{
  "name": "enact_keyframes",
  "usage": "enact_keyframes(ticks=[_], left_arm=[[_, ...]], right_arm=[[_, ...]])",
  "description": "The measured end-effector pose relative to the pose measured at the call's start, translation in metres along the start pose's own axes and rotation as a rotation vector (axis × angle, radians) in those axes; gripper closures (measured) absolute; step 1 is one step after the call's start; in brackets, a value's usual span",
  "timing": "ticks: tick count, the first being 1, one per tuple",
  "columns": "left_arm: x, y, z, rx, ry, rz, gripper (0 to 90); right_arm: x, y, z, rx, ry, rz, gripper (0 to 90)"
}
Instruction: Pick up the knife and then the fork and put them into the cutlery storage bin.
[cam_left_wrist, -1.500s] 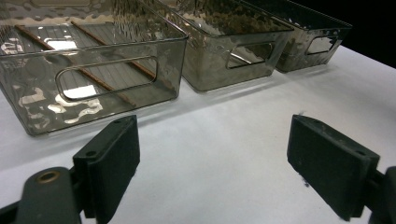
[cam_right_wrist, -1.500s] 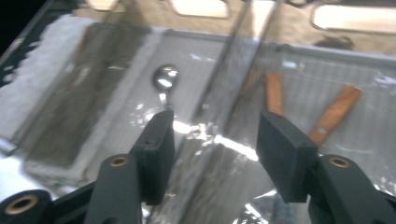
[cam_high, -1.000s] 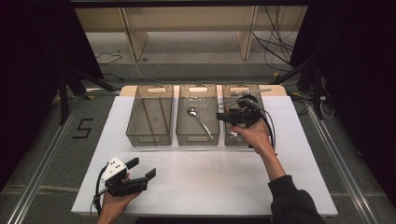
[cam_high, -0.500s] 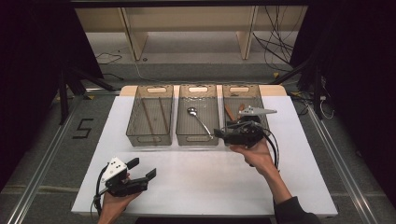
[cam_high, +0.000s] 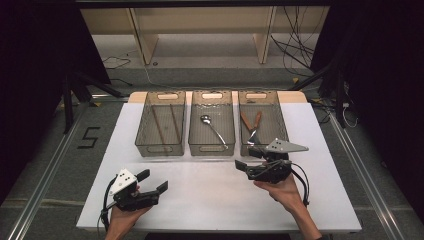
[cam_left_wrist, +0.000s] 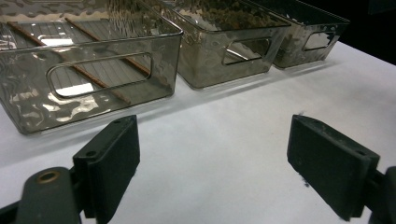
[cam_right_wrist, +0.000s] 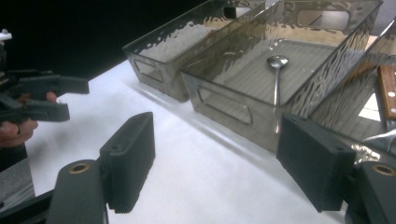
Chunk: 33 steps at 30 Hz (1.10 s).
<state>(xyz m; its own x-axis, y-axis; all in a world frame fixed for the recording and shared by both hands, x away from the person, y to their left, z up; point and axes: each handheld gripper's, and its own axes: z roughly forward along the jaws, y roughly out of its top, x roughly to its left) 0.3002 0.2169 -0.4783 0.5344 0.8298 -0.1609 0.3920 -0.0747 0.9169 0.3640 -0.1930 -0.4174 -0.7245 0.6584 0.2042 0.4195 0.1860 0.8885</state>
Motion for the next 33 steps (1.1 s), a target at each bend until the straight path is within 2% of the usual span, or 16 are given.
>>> enact_keyframes(ticks=[8, 12, 24, 29, 33], left_arm=[[-0.001, 0.000, 0.001, -0.001, -0.013, 0.001, 16.9], [-0.002, 0.000, 0.002, 0.006, -0.026, 0.001, 16.9], [-0.004, -0.001, 0.002, 0.018, -0.055, 0.008, 16.9], [-0.007, -0.001, 0.004, 0.021, -0.072, 0.010, 16.9], [-0.007, -0.001, 0.004, 0.025, -0.074, 0.013, 16.9]], right_arm=[[0.003, -0.027, -0.012, -0.020, 0.019, -0.010, 27.8], [0.003, -0.038, -0.022, -0.046, 0.017, -0.019, 27.5], [0.001, -0.061, -0.038, -0.064, -0.010, -0.011, 24.6], [0.000, -0.067, -0.044, -0.077, -0.031, -0.004, 21.5], [0.000, -0.069, -0.044, -0.076, -0.029, -0.001, 21.2]])
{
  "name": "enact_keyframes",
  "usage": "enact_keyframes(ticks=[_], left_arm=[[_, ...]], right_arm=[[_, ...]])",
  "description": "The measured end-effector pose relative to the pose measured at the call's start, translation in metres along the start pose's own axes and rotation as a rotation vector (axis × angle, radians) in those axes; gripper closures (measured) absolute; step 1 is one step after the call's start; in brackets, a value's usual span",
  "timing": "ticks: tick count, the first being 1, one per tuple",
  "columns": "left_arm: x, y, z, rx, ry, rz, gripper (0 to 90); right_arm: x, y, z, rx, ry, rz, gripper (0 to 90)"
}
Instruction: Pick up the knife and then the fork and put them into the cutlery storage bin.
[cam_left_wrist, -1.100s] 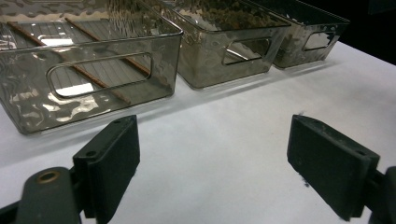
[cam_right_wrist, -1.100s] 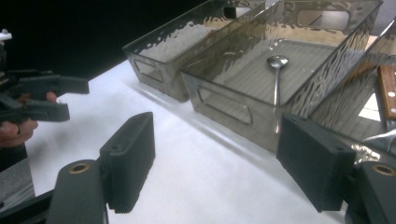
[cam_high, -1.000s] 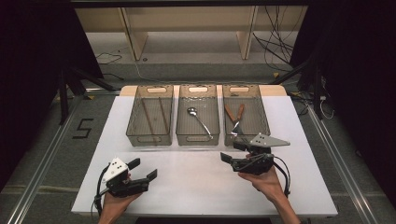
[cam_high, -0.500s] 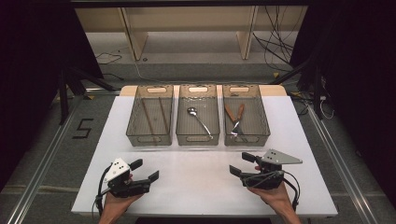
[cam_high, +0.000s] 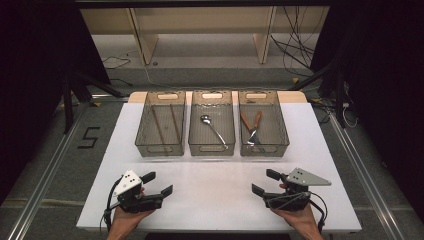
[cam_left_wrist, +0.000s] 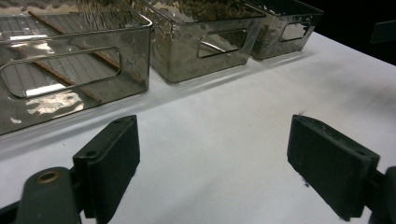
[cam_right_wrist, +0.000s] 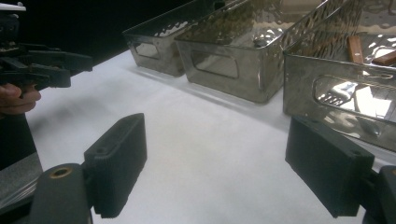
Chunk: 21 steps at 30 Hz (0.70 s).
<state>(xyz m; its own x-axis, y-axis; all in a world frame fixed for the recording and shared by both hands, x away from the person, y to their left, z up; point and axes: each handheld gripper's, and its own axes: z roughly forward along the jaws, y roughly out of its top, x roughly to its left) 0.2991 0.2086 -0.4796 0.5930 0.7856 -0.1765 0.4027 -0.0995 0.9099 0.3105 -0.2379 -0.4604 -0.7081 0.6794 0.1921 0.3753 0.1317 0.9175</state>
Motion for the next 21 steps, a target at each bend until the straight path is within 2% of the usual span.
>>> enact_keyframes(ticks=[21], left_arm=[[0.0008, 0.0000, 0.0006, -0.001, 0.003, -0.003, 16.9]], right_arm=[[-0.0018, -0.0002, 0.0012, 0.003, -0.017, -0.002, 20.5]])
